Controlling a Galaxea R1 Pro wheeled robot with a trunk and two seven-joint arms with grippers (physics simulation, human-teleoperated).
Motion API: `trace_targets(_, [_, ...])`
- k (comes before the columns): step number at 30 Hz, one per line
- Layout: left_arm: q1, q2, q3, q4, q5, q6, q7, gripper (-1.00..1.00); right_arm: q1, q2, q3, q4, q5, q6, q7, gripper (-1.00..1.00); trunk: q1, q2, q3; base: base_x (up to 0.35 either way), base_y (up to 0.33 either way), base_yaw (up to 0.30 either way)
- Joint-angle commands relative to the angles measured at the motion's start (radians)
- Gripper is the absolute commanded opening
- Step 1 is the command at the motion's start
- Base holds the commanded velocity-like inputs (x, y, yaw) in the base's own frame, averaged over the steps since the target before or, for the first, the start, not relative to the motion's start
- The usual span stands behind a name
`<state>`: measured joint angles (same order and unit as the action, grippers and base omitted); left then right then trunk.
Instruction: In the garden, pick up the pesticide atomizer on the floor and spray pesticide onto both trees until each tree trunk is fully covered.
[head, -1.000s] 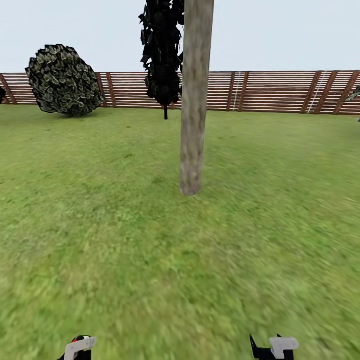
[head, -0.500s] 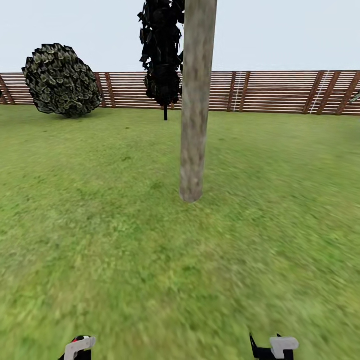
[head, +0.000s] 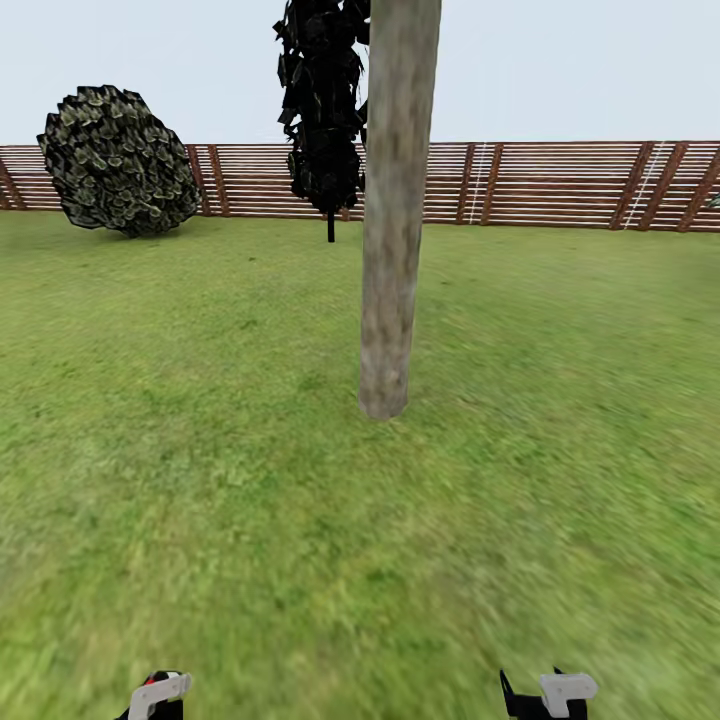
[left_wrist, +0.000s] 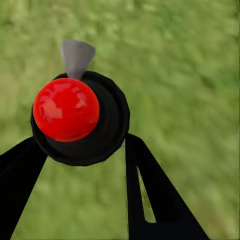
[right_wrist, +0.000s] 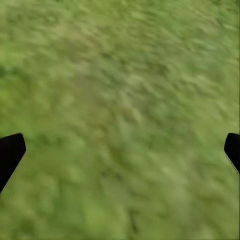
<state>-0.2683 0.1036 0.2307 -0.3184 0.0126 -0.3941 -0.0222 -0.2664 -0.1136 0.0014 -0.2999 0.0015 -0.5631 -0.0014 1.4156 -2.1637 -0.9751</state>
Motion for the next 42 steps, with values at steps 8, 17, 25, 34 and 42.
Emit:
trace_targets(8, [-0.001,-0.001,0.002,0.001,0.001,-0.003,-0.002,-1.0,0.0,-0.001,0.0,0.0,0.0,-0.004,-0.001,1.0,0.0,0.0,-0.001,0.339,0.0,0.0])
trace_targets(17, [-0.001,-0.006,0.002,0.0,0.004,-0.003,-0.001,-1.0,0.0,-0.011,-0.003,0.005,0.0,-0.007,-0.003,1.0,0.0,0.0,0.0,0.339,0.0,-0.123])
trace_targets(25, [-0.003,-0.005,-0.008,-0.043,-0.006,-0.002,-0.013,-1.0,0.0,-0.005,0.0,0.006,-0.001,-0.011,0.001,1.0,0.0,0.0,0.0,0.339,0.0,-0.01])
trace_targets(34, [-0.002,0.003,-0.01,-0.034,-0.053,-0.001,-0.012,-1.0,-0.001,0.001,0.0,0.008,-0.001,-0.006,0.003,1.0,0.0,0.0,0.0,0.336,-0.037,0.0])
trace_targets(42, [-0.002,0.001,-0.009,-0.04,-0.055,-0.002,-0.013,-1.0,0.0,0.0,-0.002,0.007,-0.001,-0.006,0.001,1.0,0.0,0.0,0.0,0.285,-0.151,0.0])
